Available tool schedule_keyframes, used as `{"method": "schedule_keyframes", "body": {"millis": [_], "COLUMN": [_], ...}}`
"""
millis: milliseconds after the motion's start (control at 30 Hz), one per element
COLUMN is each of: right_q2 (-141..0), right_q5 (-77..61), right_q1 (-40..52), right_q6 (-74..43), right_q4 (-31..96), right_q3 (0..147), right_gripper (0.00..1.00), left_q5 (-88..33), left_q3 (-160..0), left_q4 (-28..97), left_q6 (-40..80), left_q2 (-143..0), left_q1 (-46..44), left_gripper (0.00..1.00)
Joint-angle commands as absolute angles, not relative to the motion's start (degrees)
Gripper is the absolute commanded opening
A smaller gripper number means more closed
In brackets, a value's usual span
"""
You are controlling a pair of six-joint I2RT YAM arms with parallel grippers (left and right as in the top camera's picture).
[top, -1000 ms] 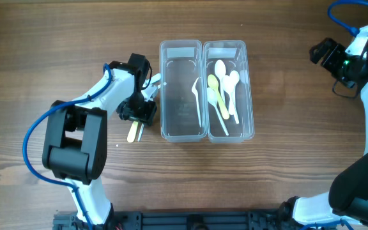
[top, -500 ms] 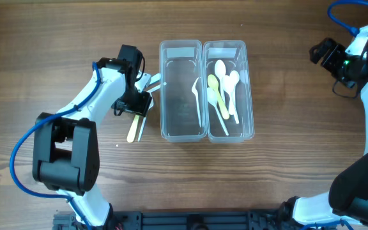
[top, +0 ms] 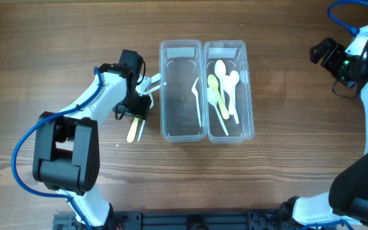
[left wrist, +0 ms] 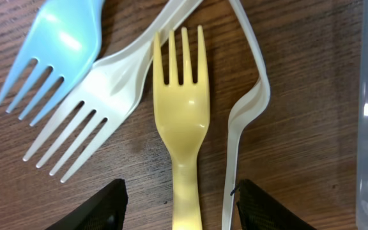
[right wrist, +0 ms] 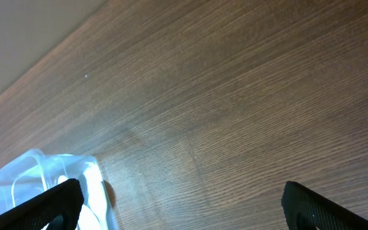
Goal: Pack container
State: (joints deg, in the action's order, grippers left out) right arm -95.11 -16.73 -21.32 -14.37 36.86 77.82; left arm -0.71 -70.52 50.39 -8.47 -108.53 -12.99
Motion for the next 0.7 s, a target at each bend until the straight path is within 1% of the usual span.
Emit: {"method": "schedule_keyframes", "body": {"millis": [0,300,567,667], "right_q2": [-94.2,-94.2,-94.2,-94.2], "right_q5": [-17.6,-17.6,-17.6,-17.6], "right_q1": [-21.3,-21.3,-21.3,-21.3], "right_q6": [-15.2,-15.2,-15.2,-15.2], "right_q4": [36.9,36.9,36.9,36.9], "right_q3": [78.6,78.6,78.6,78.6], "right_gripper": [1.0,1.0,1.0,1.0], "left_q5": [-0.4,-0.3,-0.4,-0.4], "left_q3": [-68.6,-68.4,-68.4,-68.4], "left_q4": [48.6,46.7,46.3,46.5], "left_q6": [-8.2,-8.1,-8.1,-8.1], "left_q2": [-108.9,-109.8,-112.5,-113.3], "left_q1": [-12.7,-12.7,-12.7,-12.7], "left_gripper": [0.58,0.51,0.5,0.45]}}
